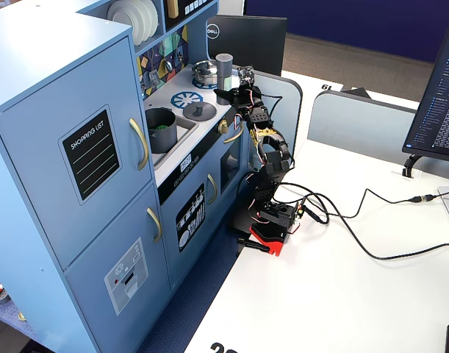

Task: Put salt in the gray recipient

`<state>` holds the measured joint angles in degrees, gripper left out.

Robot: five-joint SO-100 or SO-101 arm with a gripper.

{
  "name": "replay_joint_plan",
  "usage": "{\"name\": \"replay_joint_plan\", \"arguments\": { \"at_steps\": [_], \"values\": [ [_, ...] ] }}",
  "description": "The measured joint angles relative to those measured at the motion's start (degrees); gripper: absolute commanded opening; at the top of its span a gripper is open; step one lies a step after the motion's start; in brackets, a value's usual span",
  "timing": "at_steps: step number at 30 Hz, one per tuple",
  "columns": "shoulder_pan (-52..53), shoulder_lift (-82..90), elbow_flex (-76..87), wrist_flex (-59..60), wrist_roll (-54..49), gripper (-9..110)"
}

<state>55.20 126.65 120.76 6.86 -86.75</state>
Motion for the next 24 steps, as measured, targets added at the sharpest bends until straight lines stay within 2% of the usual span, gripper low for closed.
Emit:
{"name": "replay_joint_plan", "arguments": {
  "at_steps": [6, 24],
  "values": [
    [0.0, -6.7, -3.5, -4.6, 1.3, 69],
    [-2.6, -29.1, -20.0, -13.1, 1.3, 57]
  ]
}}
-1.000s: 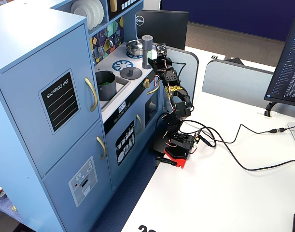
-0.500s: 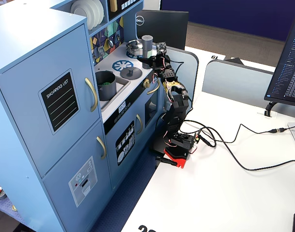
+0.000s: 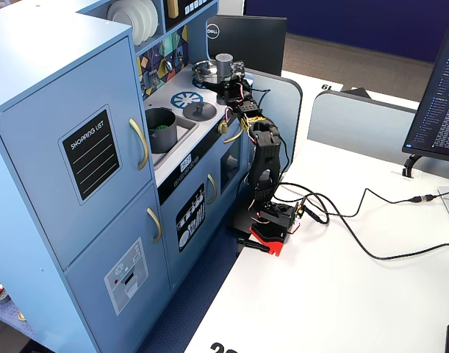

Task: Put salt in the gray recipient

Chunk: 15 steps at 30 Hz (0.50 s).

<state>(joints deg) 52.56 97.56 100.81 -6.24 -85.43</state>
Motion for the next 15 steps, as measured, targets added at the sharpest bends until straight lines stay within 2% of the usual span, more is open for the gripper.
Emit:
{"name": "replay_joint_plan", "arguments": {
  "at_steps": [7, 9, 10, 12, 13, 15],
  "values": [
    [0.1, -6.5, -6.8, -0.9, 0.0, 51],
    [0.0, -7.9, -8.4, -0.9, 0.0, 46],
    [-0.1, -8.3, -9.1, -0.9, 0.0, 39],
    [-0.1, -9.1, -10.4, -0.9, -0.4, 7],
    [-0.3, -9.2, -10.8, -0.9, -1.2, 0],
    [-0.9, -9.2, -11.2, -0.9, -3.1, 0]
  ]
}}
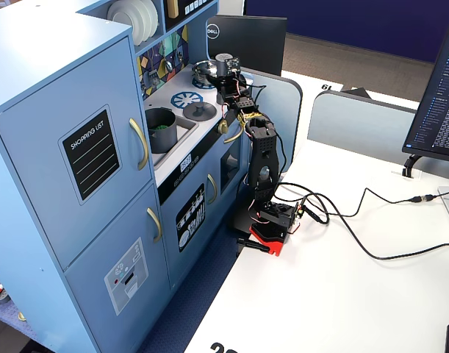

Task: Put salt in the gray recipient

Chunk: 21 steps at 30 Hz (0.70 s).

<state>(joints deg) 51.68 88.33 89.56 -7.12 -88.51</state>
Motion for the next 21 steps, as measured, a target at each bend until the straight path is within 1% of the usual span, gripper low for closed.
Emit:
{"name": "replay_joint_plan", "arguments": {
  "at_steps": [1, 5, 10, 15, 21],
  "values": [
    [-0.4, 0.0, -0.1, 0.0, -1.2, 0],
    [-1.2, 1.1, -0.1, 0.4, 0.1, 0],
    [-2.5, 8.9, -0.1, 7.9, 8.3, 0],
    [-9.2, 21.4, -0.6, 22.3, 24.4, 0],
    [-20.3, 32.1, -1.1, 35.9, 50.8, 0]
  ]
}}
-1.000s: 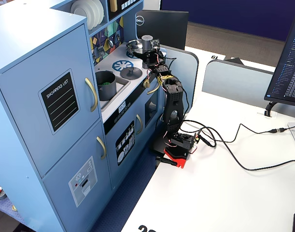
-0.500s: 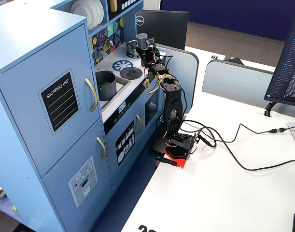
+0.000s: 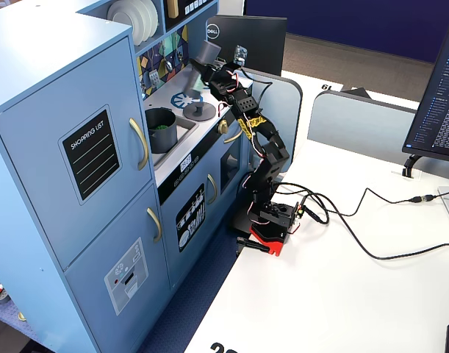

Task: Put salt in the gray recipient

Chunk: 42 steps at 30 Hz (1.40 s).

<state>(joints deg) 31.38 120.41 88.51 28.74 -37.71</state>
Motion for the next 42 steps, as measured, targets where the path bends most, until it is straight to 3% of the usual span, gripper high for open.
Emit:
{"name": "replay_joint_plan", "arguments": {
  "at_steps": [12, 21, 26, 33, 42],
  "values": [
    [-23.2, -5.4, -12.4, 17.6, 56.0, 0],
    [-31.8, -11.9, -20.0, 20.1, 86.2, 0],
    [-32.6, -12.1, -20.5, 19.2, 92.5, 0],
    [-32.2, -17.6, -28.7, 34.7, 95.4, 0],
    [-35.1, -17.4, -27.3, 18.1, 95.2, 0]
  ]
}}
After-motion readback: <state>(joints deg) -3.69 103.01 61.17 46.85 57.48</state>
